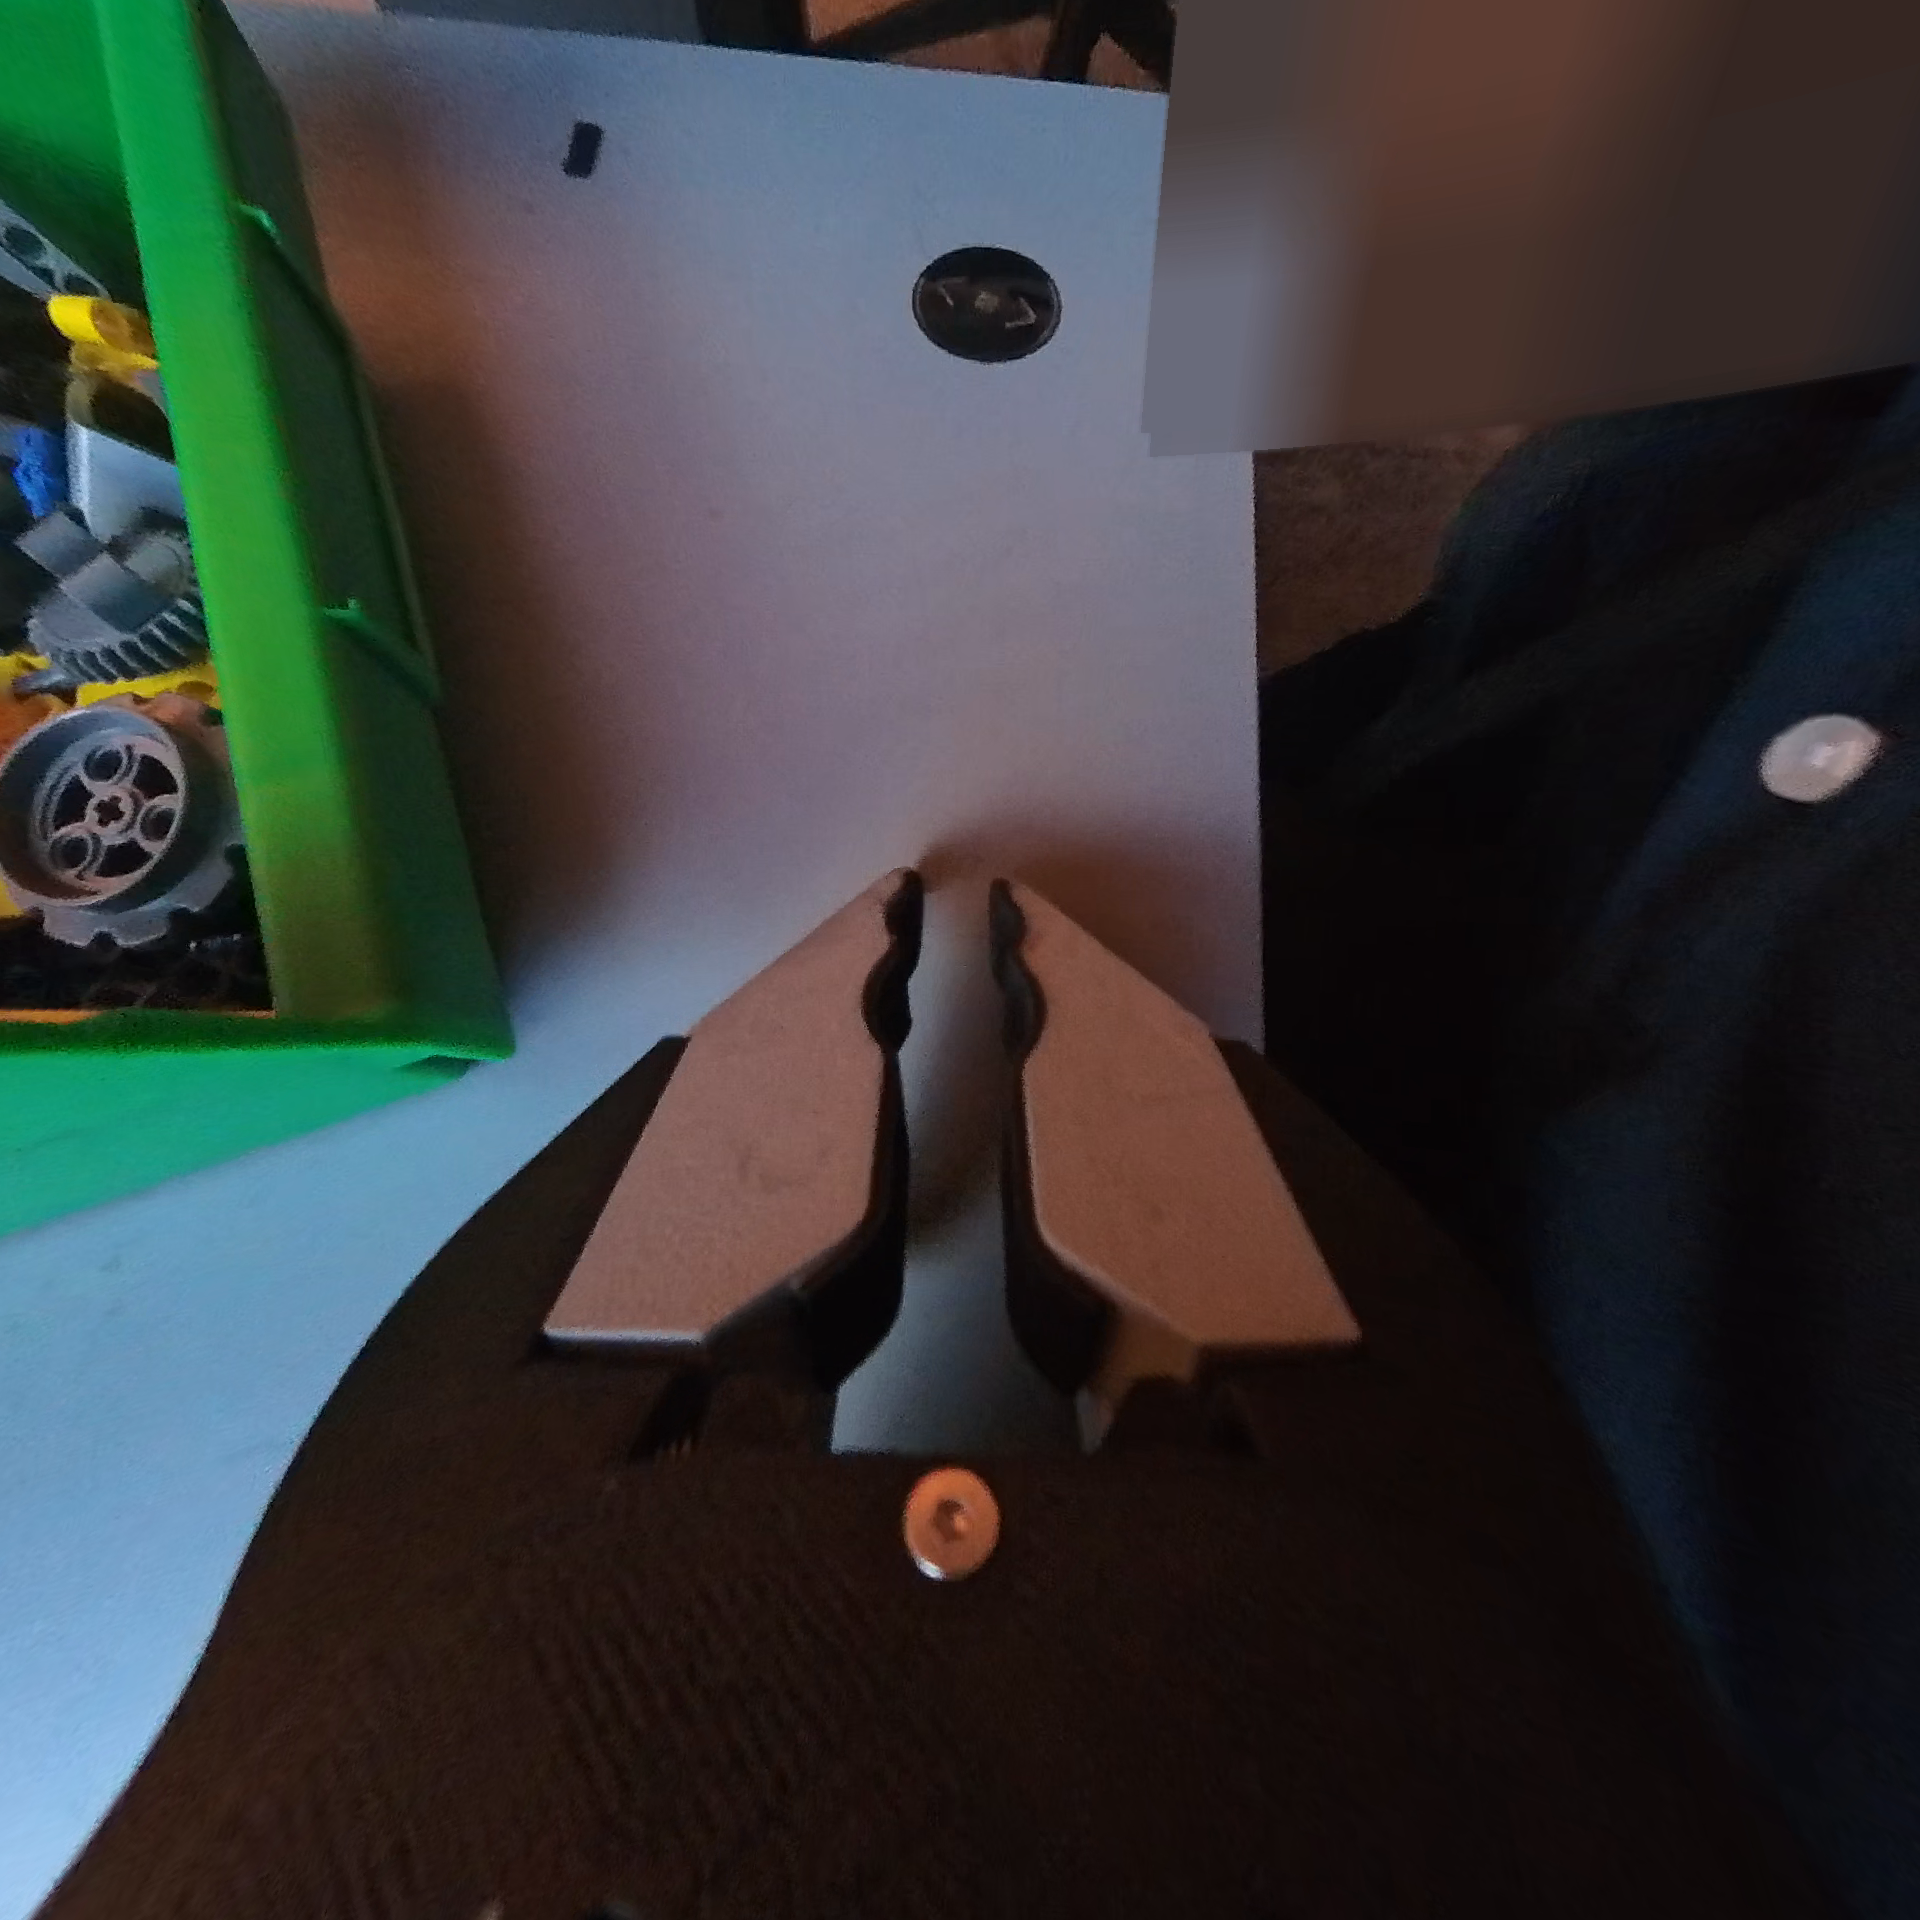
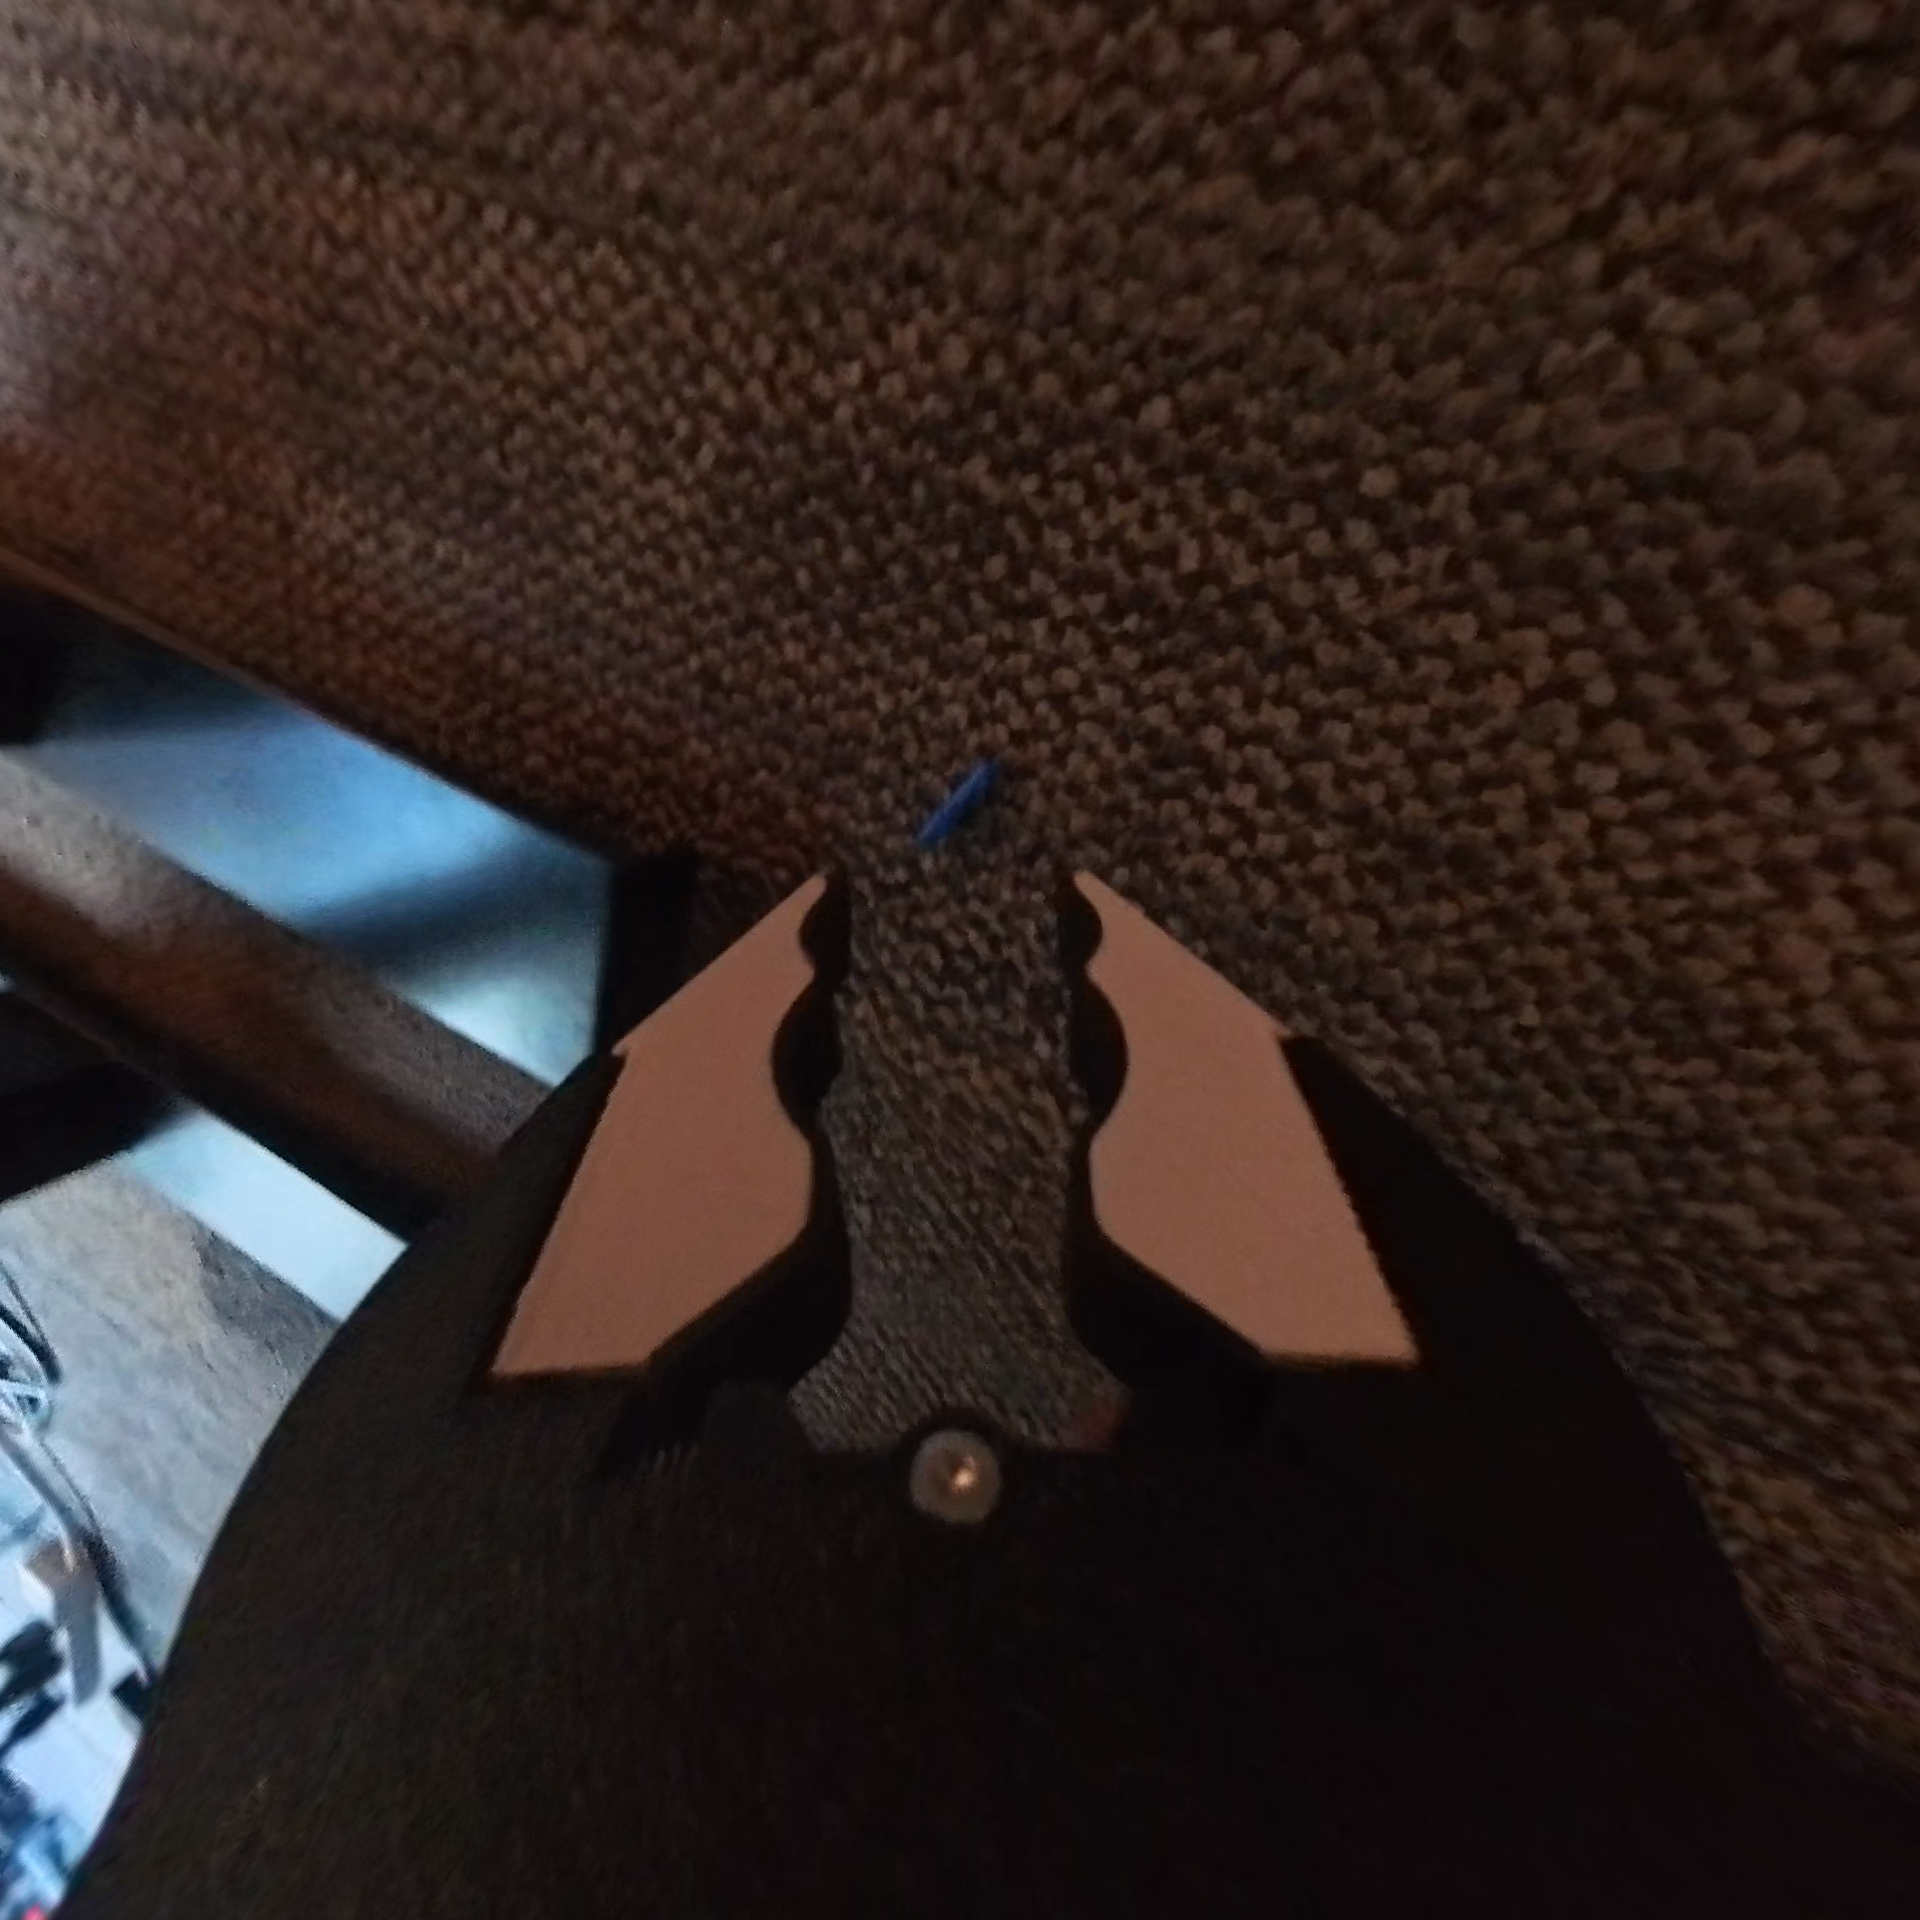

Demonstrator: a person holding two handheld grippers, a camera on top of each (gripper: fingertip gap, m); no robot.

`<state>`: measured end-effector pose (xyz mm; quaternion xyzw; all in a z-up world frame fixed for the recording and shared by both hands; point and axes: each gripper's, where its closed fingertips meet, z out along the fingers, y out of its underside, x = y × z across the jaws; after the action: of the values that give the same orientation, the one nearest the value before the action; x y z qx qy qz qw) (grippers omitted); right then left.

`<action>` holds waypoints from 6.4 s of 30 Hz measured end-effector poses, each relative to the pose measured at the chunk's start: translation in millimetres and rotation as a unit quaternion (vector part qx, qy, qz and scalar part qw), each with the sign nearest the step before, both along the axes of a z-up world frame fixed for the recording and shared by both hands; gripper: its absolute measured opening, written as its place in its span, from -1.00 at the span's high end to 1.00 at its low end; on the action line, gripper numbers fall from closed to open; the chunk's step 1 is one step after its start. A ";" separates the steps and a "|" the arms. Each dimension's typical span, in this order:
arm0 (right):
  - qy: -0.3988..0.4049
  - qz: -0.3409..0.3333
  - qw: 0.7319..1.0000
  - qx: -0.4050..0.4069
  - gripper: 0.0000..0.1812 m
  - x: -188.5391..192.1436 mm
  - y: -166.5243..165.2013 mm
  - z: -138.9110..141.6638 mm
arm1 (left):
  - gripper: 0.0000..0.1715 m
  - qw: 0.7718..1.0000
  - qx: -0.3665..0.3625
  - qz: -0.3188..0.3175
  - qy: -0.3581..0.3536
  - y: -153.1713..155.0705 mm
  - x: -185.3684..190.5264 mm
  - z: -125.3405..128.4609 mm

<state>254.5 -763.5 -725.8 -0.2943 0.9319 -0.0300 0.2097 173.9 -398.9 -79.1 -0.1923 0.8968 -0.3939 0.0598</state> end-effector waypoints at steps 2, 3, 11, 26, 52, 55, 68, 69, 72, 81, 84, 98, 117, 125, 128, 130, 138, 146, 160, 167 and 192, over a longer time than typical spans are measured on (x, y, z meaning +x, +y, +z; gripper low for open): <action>-0.001 -0.027 1.000 -0.007 0.59 6.2 -4.8 -5.6 | 0.91 1.000 -0.001 0.004 0.003 0.3 1.2 -0.2; 0.004 -0.031 0.999 -0.014 0.59 8.9 -6.0 -8.6 | 0.93 1.000 -0.002 0.006 0.005 0.6 1.8 -0.1; 0.064 -0.075 0.993 -0.068 0.74 1.7 -5.0 -32.0 | 0.93 1.000 0.003 0.009 -0.008 1.2 3.0 0.1; -0.014 0.056 0.993 -0.107 0.81 -8.3 -17.1 -25.1 | 1.00 1.000 -0.007 0.021 0.014 1.9 6.4 0.0; 0.015 0.170 0.971 -0.168 0.92 5.6 -21.3 -31.3 | 1.00 0.999 -0.020 0.020 0.040 0.7 6.4 0.1; 0.012 0.174 0.971 -0.162 0.97 6.0 -18.5 -34.3 | 1.00 0.999 -0.021 0.020 0.041 0.6 6.4 0.1; 0.004 0.198 0.961 -0.192 0.97 -1.4 -43.2 17.6 | 1.00 0.998 -0.023 0.017 0.049 -0.2 5.2 0.0; 0.003 0.203 0.957 -0.206 0.97 -2.5 -52.5 32.4 | 1.00 0.999 -0.021 0.012 0.046 -0.6 3.9 0.1; -0.009 0.217 0.944 -0.249 0.97 -7.8 -85.8 87.3 | 1.00 0.999 -0.015 0.004 0.036 -0.7 1.4 0.1; -0.107 0.170 0.915 -0.349 0.98 -116.0 -146.3 325.1 | 1.00 0.999 -0.020 -0.035 0.009 -5.0 -10.7 5.3; -0.201 0.185 0.882 -0.384 0.98 -143.0 -106.1 443.6 | 1.00 0.997 -0.057 -0.048 -0.019 -8.1 -16.7 19.7; -0.569 0.472 0.611 -0.284 0.98 -24.7 329.5 827.4 | 0.88 0.979 -0.186 -0.082 -0.015 71.0 -147.2 75.3; -0.510 0.623 0.580 -0.122 0.80 -12.2 461.5 814.0 | 0.72 0.948 -0.305 0.080 0.040 233.0 -207.0 66.5; -0.331 0.823 0.437 -0.148 0.84 -86.5 523.7 676.9 | 0.65 0.949 -0.295 0.111 0.012 247.6 -204.8 66.8; -0.319 0.826 0.445 -0.131 0.78 -74.4 526.4 660.4 | 0.65 0.953 -0.283 0.104 0.014 241.5 -208.6 63.5; -0.309 0.828 0.454 -0.113 0.73 -68.0 527.3 654.1 | 0.65 0.956 -0.274 0.102 0.003 239.1 -209.7 62.5; -0.297 0.831 0.467 -0.065 0.97 -71.5 532.2 644.9 | 0.65 0.962 -0.257 0.097 0.008 235.0 -207.4 54.5; -0.460 0.707 0.511 -0.164 0.97 -39.3 510.0 780.4 | 0.65 0.960 -0.260 0.103 0.013 238.4 -204.7 53.9; -0.390 0.568 0.678 -0.255 0.78 71.8 413.6 780.5 | 0.66 0.960 -0.252 0.121 -0.017 242.5 -201.9 56.8; -0.393 0.602 0.649 -0.249 0.75 55.3 429.4 753.7 | 0.66 0.958 -0.252 0.140 -0.002 250.4 -192.4 46.8; -0.552 0.717 0.421 -0.066 0.48 -61.1 654.3 732.6 | 0.33 0.939 -0.247 0.217 -0.105 346.0 -161.9 99.7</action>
<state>193.4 -109.2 6.8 -0.7890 0.0637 -0.0860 0.6051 12.0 -52.9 20.6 -0.3482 0.6963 -0.5987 0.1884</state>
